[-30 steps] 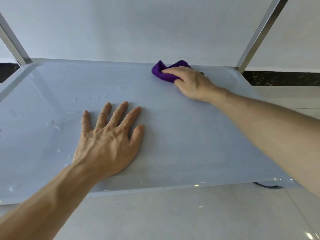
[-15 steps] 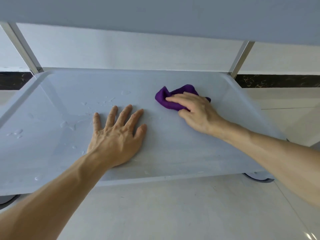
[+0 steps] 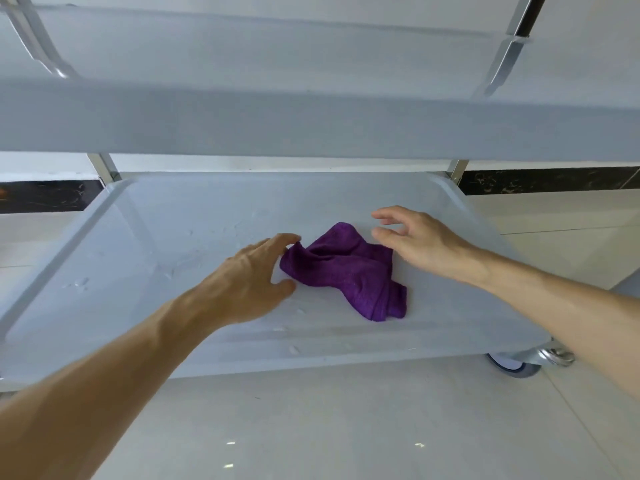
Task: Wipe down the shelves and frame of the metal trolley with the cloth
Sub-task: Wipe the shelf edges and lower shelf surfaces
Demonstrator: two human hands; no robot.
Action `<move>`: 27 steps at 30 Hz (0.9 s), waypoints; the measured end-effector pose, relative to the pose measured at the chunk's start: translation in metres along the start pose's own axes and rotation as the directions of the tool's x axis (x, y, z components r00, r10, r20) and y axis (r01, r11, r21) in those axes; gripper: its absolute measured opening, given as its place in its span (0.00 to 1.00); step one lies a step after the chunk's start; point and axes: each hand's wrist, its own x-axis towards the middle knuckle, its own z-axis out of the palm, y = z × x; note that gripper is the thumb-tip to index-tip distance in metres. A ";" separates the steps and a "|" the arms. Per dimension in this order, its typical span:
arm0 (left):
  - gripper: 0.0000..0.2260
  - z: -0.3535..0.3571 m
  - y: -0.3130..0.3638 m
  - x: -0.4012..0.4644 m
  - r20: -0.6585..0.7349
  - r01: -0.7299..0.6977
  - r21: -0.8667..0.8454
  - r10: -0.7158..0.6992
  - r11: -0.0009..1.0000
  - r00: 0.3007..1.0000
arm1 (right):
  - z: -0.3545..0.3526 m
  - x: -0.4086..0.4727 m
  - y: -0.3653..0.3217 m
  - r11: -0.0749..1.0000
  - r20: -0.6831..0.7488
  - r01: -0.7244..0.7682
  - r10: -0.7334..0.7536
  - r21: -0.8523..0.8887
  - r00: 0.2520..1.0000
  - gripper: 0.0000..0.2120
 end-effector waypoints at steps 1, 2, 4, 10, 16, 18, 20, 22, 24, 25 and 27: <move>0.28 0.002 0.004 0.002 -0.016 0.011 -0.013 -0.011 1.000 1.000 | -0.001 0.002 0.000 0.999 0.029 -0.038 0.038 0.004 0.999 0.23; 0.29 0.002 0.007 0.005 -0.031 0.028 -0.033 -0.029 0.999 0.999 | -0.002 0.003 -0.003 0.998 0.062 -0.067 0.067 0.011 0.996 0.25; 0.28 0.001 0.014 0.009 -0.055 0.053 -0.048 -0.055 0.997 0.997 | 0.001 0.004 -0.009 0.995 0.126 -0.100 0.099 0.004 0.987 0.28; 0.12 -0.008 0.020 0.001 -0.102 -0.022 -0.019 0.020 1.000 0.995 | 0.002 0.005 -0.020 0.988 0.178 -0.147 0.154 -0.054 0.972 0.25; 0.12 -0.038 0.006 -0.021 -0.042 -0.025 -0.134 0.020 0.991 0.999 | -0.005 -0.003 -0.027 0.945 0.313 -0.161 0.068 0.285 0.947 0.16; 0.12 -0.052 -0.002 -0.031 -0.002 0.034 -0.228 -0.035 0.973 0.999 | -0.008 -0.011 -0.027 0.880 0.352 -0.140 -0.033 0.454 0.935 0.14; 0.13 -0.066 -0.011 -0.043 0.046 0.078 -0.369 -0.065 0.926 0.997 | -0.012 -0.019 -0.029 0.813 0.383 -0.143 -0.105 0.565 0.918 0.14; 0.12 -0.079 -0.016 -0.052 0.119 0.091 -0.605 -0.023 0.791 0.993 | -0.014 -0.026 -0.032 0.753 0.416 -0.161 -0.162 0.638 0.895 0.11; 0.08 -0.091 -0.018 -0.058 0.176 0.132 -0.793 0.015 0.595 0.984 | -0.015 -0.031 -0.038 0.693 0.412 -0.165 -0.205 0.702 0.888 0.05; 0.08 -0.096 -0.018 -0.059 0.188 0.152 -0.828 0.012 0.539 0.982 | -0.015 -0.032 -0.041 0.663 0.398 -0.167 -0.214 0.730 0.892 0.05; 0.13 -0.098 -0.019 -0.057 0.193 0.188 -0.814 -0.050 0.549 0.980 | -0.011 -0.034 -0.046 0.647 0.367 -0.169 -0.183 0.744 0.912 0.07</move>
